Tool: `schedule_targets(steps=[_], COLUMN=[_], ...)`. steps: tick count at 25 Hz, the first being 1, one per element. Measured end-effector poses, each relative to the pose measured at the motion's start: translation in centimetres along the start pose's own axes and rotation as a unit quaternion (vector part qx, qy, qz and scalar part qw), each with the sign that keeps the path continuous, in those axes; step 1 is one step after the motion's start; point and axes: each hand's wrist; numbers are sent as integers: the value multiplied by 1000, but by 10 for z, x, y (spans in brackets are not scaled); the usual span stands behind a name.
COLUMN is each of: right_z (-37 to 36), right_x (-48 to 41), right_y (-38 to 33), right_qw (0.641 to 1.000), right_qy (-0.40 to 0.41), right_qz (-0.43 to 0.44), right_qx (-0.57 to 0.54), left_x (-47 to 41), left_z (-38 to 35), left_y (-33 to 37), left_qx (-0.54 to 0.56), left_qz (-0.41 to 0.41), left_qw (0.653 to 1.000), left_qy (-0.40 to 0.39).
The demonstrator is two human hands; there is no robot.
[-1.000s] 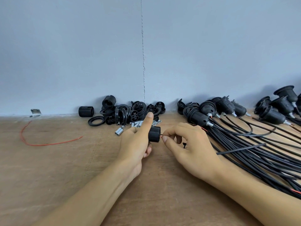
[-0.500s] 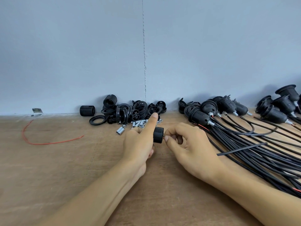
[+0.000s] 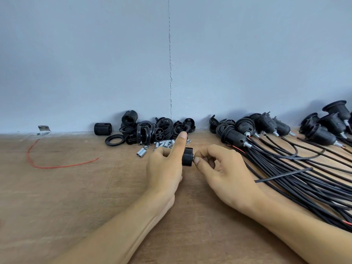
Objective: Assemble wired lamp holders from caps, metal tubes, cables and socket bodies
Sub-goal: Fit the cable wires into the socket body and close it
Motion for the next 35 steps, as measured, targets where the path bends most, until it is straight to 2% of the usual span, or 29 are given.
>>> schedule_targets(steps=[5, 11, 15, 18, 21, 25, 29, 32, 35], right_z=[-1, 6, 6, 7, 7, 5, 1, 2, 6], right_x=[-1, -1, -2, -3, -2, -3, -1, -3, -8], right_y=[-1, 2, 1, 0, -2, 0, 4, 5, 3], right_qw=[1000, 994, 972, 960, 967, 991, 999, 999, 998], right_qy=[5, 28, 41, 36, 10, -21, -24, -37, -26], right_qz=[-9, 71, 157, 181, 158, 81, 8, -10, 7], right_qx=[2, 75, 168, 211, 197, 105, 45, 28, 61], left_x=[-5, -13, -13, -10, -8, -4, -1, -4, -10], left_z=[4, 8, 7, 6, 4, 3, 1, 4, 7], left_y=[2, 7, 9, 9, 7, 2, -3, -3, 0], left_qx=[10, 11, 10, -4, -19, -44, -56, -32, 15], left_qz=[25, 68, 84, 85, 70, 21, -24, -47, -38], left_qw=[999, 996, 995, 996, 997, 999, 998, 998, 998], left_qy=[-22, -56, -47, -41, -31, -11, 15, -7, -43])
Point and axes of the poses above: each hand's wrist, its own x-axis away from the middle knuckle, its own z-axis out of the back of the hand, y = z × x, and after that the axes turned 4 degrees about -z, right-handed
